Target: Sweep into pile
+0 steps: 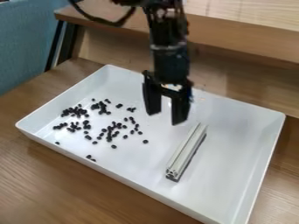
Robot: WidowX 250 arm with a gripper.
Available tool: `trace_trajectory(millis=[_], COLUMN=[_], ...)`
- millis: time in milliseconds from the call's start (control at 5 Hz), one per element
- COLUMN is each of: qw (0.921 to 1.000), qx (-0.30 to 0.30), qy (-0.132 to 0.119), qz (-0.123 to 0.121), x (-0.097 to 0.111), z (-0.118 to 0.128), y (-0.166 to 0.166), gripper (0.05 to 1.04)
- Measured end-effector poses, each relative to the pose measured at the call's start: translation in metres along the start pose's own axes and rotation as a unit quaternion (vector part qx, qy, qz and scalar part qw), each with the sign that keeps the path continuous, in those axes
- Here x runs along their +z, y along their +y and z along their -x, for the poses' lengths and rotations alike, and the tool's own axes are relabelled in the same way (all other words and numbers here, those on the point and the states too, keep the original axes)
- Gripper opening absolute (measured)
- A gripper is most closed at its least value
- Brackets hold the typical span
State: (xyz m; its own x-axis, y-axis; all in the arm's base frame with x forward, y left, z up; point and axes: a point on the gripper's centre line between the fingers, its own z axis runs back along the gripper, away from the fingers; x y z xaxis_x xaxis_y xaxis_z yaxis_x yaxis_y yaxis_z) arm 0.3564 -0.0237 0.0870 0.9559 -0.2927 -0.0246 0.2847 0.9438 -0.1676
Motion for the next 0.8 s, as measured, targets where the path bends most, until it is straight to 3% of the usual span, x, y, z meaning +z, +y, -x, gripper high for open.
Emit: trace_trajectory(millis=[200,400,600,800], qw=[0.9991,0.9963,0.9938,0.9923], qx=[0.043,0.081,0.103,0.109], qy=[-0.007,-0.009,0.000,0.024], qz=[-0.005,-0.027,-0.042,-0.053], x=[-0.009,-0.011,-0.020,-0.038], z=[-0.005,-0.009,-0.009,-0.010], y=[-0.016,-0.025,-0.022,-0.020], gripper=[1.001,1.001,1.001,1.001])
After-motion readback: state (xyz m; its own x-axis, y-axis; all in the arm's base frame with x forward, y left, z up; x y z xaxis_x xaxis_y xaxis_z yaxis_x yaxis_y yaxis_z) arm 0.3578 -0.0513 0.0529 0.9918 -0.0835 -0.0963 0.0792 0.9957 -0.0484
